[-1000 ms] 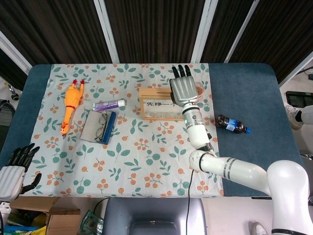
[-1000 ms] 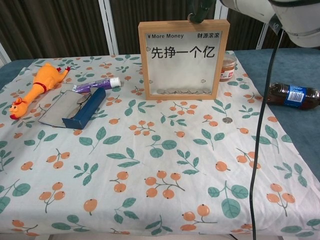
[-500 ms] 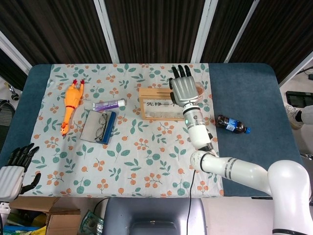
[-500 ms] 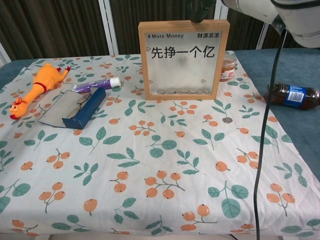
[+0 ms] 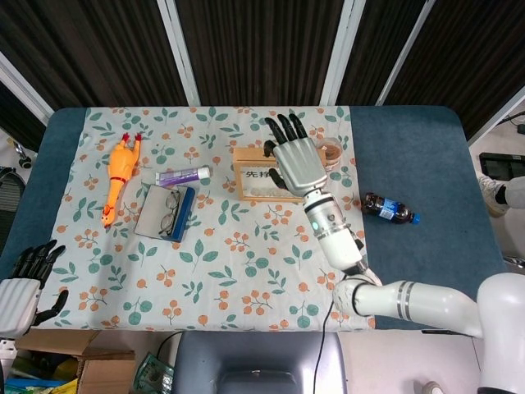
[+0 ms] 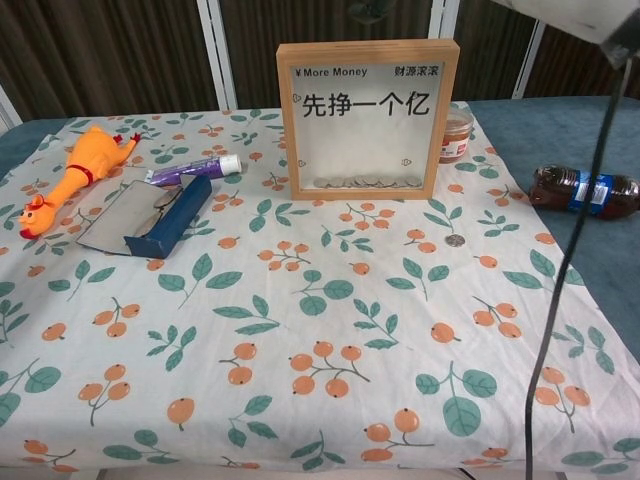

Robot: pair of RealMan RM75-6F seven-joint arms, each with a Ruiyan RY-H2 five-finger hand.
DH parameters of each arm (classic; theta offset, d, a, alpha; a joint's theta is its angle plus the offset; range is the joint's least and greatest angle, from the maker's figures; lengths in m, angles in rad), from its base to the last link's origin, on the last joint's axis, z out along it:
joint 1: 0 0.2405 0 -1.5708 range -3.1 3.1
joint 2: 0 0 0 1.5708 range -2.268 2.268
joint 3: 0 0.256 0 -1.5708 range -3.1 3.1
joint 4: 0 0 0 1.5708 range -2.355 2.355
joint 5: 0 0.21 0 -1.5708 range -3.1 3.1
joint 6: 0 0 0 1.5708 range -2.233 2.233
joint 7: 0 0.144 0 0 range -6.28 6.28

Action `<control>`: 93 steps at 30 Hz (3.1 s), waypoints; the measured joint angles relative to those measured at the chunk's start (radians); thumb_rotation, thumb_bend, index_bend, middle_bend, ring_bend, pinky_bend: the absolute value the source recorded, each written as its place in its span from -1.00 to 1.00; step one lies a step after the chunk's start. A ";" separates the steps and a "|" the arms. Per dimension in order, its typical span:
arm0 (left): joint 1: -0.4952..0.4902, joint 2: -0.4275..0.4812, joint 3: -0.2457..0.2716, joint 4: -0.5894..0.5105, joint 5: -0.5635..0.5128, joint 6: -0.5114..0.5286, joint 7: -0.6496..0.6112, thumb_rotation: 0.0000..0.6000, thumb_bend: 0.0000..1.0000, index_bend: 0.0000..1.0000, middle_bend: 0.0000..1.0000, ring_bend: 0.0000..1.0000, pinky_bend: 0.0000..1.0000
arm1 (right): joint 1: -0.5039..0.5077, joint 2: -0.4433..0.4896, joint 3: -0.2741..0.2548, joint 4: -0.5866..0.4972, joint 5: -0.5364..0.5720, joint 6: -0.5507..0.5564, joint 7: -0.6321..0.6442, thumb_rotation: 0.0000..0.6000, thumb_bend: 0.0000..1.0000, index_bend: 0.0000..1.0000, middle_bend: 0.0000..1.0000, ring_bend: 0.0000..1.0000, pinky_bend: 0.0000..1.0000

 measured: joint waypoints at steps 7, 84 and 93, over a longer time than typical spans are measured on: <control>0.005 0.000 0.002 -0.004 0.010 0.013 0.004 1.00 -0.18 -1.00 -1.00 -1.00 -1.00 | -0.203 0.032 -0.221 -0.133 -0.422 0.204 0.106 1.00 0.01 0.08 -0.65 -1.00 -1.00; 0.011 0.012 0.004 0.002 0.015 0.021 -0.031 1.00 -0.18 -1.00 -1.00 -1.00 -1.00 | -0.433 -0.478 -0.224 0.817 -0.526 -0.104 0.486 1.00 0.01 0.12 -0.66 -1.00 -1.00; 0.012 0.012 0.003 0.003 0.014 0.023 -0.033 1.00 -0.18 -1.00 -1.00 -1.00 -1.00 | -0.427 -0.487 -0.216 0.827 -0.525 -0.118 0.481 1.00 0.01 0.15 -0.66 -1.00 -1.00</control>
